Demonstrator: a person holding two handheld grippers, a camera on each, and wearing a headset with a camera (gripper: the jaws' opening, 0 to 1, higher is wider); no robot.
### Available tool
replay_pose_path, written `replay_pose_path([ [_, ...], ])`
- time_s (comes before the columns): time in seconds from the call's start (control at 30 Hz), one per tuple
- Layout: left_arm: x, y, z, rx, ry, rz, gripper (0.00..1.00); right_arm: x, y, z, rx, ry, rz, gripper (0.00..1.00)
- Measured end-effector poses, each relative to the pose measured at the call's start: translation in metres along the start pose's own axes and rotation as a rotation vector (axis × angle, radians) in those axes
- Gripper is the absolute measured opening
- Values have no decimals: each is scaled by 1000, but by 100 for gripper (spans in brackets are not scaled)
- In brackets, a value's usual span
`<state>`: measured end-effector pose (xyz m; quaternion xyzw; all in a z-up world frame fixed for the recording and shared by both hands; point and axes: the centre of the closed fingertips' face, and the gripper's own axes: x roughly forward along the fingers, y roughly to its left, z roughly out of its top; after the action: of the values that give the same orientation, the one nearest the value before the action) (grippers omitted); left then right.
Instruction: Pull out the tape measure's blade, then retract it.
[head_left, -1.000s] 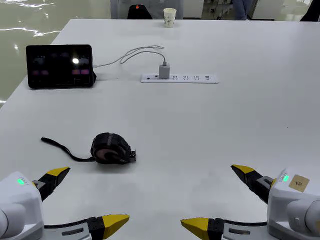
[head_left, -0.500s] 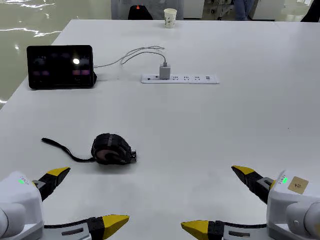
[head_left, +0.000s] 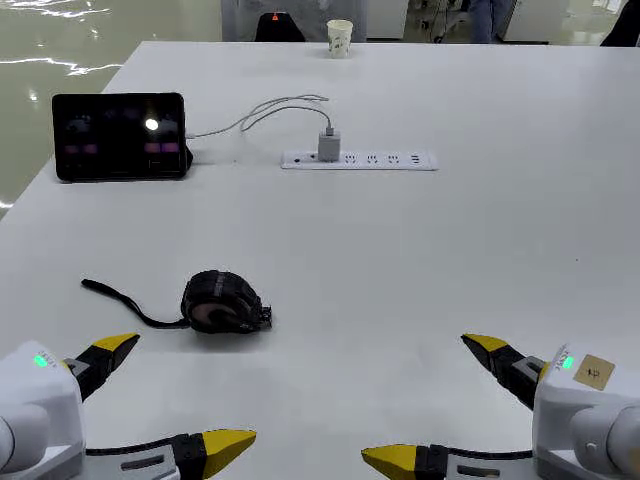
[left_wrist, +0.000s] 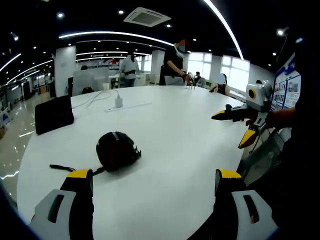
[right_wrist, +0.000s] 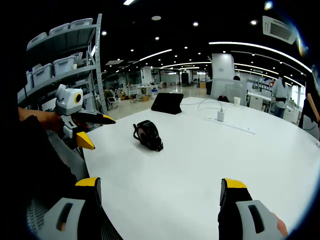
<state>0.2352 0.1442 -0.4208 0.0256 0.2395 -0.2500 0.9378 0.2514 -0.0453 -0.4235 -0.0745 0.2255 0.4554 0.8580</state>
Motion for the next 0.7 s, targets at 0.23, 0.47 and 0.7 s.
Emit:
replay_pose_path([
  [0.23, 2, 2, 1, 7, 8, -6, 99, 1, -2, 0, -4, 7, 3, 99],
  [0.47, 5, 4, 2, 11, 14, -9, 99, 3, -4, -2, -13, 25, 17, 99],
  [0.7, 7, 5, 4, 17, 20, -16, 99, 5, -8, -3, -28, 44, 37, 99],
])
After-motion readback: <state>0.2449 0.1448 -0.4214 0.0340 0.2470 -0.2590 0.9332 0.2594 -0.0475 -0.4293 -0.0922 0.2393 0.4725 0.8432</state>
